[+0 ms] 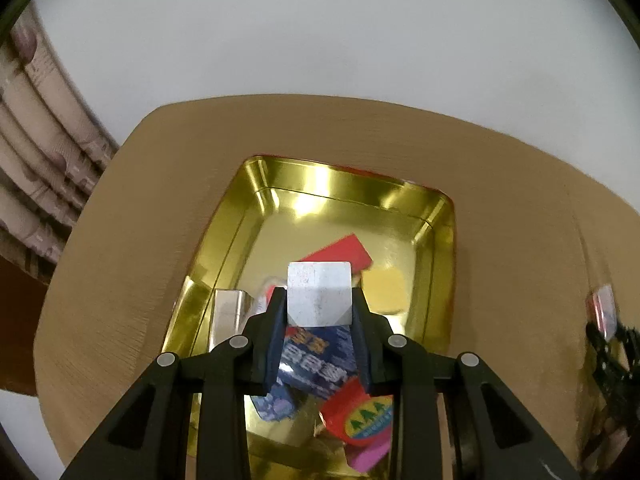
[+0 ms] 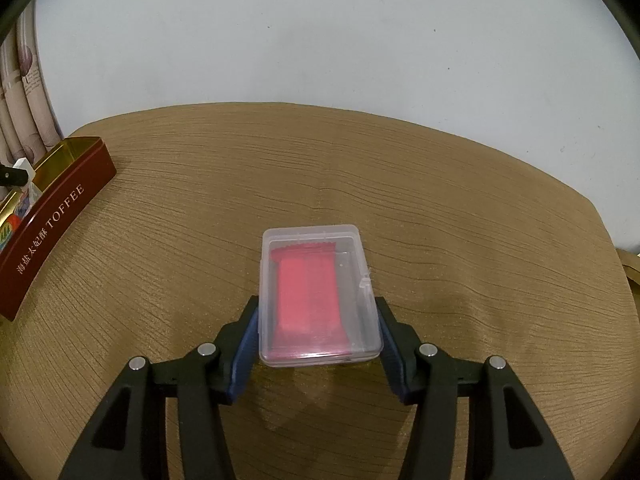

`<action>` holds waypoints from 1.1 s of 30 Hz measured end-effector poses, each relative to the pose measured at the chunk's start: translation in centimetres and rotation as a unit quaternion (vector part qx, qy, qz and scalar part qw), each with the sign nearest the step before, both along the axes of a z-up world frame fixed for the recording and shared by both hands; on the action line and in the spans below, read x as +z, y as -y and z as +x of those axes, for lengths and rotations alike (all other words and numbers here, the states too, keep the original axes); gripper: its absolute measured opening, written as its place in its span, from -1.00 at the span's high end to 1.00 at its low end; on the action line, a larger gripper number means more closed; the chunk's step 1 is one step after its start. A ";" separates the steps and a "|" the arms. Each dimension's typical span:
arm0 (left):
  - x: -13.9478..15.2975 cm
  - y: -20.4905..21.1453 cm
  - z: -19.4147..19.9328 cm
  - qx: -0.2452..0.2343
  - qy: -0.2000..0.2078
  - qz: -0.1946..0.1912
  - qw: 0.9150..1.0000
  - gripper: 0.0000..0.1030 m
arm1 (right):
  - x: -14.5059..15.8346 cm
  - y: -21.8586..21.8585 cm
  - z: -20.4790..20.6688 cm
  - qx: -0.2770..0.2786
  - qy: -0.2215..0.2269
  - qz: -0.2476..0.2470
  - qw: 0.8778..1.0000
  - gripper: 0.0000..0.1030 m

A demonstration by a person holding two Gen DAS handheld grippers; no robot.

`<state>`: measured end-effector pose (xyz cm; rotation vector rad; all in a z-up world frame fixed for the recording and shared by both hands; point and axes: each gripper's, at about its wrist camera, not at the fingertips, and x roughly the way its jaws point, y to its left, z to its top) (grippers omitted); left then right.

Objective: Organize rigid objects
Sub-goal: 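Carry the white cube into the tin and open the left gripper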

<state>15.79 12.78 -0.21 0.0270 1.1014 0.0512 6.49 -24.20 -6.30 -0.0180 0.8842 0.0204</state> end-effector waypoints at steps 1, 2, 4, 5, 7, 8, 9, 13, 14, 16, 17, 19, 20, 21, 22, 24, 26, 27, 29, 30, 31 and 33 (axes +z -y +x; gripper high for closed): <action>0.0 -0.2 0.1 0.004 0.003 -0.002 1.000 0.48 | 0.0 -0.1 0.0 0.000 0.000 0.000 1.000 -0.07; 0.1 -0.2 0.2 0.011 0.007 0.000 1.000 0.48 | 0.0 -0.1 0.0 0.000 0.000 0.000 1.000 -0.07; -0.2 -0.8 0.8 0.018 0.007 -0.002 1.000 0.47 | 0.0 0.0 0.0 0.000 0.000 0.000 1.000 -0.07; -0.3 -1.1 1.3 0.023 0.006 -0.003 1.000 0.47 | 0.0 -0.1 0.0 0.000 0.000 0.000 1.000 -0.07; -0.3 -1.2 1.7 0.030 0.007 -0.002 1.000 0.47 | 0.0 0.1 0.0 0.000 0.000 0.000 1.000 -0.07; -0.3 -1.2 2.0 0.033 0.009 0.001 0.999 0.47 | 0.2 0.0 -0.1 0.000 0.000 0.000 1.000 -0.07; -0.3 -1.3 2.3 0.038 0.012 0.004 0.999 0.47 | 0.3 0.0 -0.1 0.000 0.000 0.000 1.000 -0.07; -1.0 -1.6 3.7 0.039 0.001 0.008 0.999 0.48 | 0.3 0.1 -0.2 0.000 0.000 0.000 1.000 -0.07; -1.4 -1.5 4.0 0.039 -0.004 0.013 0.999 0.48 | 0.3 0.1 -0.2 0.000 0.000 0.000 1.000 -0.07; -2.0 -1.6 4.2 0.037 -0.008 0.013 0.999 0.48 | 0.2 0.1 -0.2 0.000 0.000 0.000 1.000 -0.07; -2.1 -1.4 4.2 0.037 -0.008 0.012 0.999 0.48 | 0.3 0.1 -0.2 0.000 0.000 0.000 1.000 -0.07; -2.4 -1.4 4.2 0.038 -0.009 0.010 0.999 0.47 | 0.3 0.1 -0.2 0.000 0.000 0.000 1.000 -0.07; -2.6 -1.4 4.1 0.037 -0.012 0.008 0.999 0.47 | 0.3 0.1 -0.2 0.000 0.000 -0.001 1.000 -0.07; -2.9 -1.5 4.1 0.036 -0.014 0.006 0.999 0.44 | 0.3 0.1 -0.2 0.000 0.000 -0.001 1.000 -0.07; -3.1 -1.7 4.2 0.036 -0.014 0.006 0.999 0.43 | 0.3 0.1 -0.2 0.000 0.000 -0.001 1.000 -0.07; -3.5 -2.5 4.1 0.035 -0.008 0.014 0.999 0.42 | 0.3 0.1 -0.2 0.000 0.000 -0.001 1.000 -0.07; -3.2 -2.4 3.6 0.030 0.003 0.023 0.999 0.42 | 0.3 0.1 -0.2 0.000 0.000 -0.002 1.000 -0.07; -3.0 -2.4 3.5 0.028 0.006 0.021 0.999 0.42 | 0.2 0.1 -0.2 0.000 0.000 -0.003 1.000 -0.07; -2.4 -2.4 2.8 0.024 0.011 0.017 1.000 0.41 | 0.2 0.1 -0.2 0.000 0.001 -0.003 1.000 -0.07; -2.2 -2.5 2.5 0.026 0.015 0.014 0.999 0.37 | 0.2 0.1 -0.2 0.000 0.001 -0.003 1.000 -0.07; -1.8 -2.6 2.0 0.026 0.020 0.009 0.999 0.30 | 0.2 0.1 -0.2 0.000 0.001 -0.004 1.000 -0.07; -1.0 -2.6 0.9 0.026 0.027 0.009 0.999 0.16 | 0.2 0.1 -0.2 0.000 0.002 -0.004 1.000 -0.07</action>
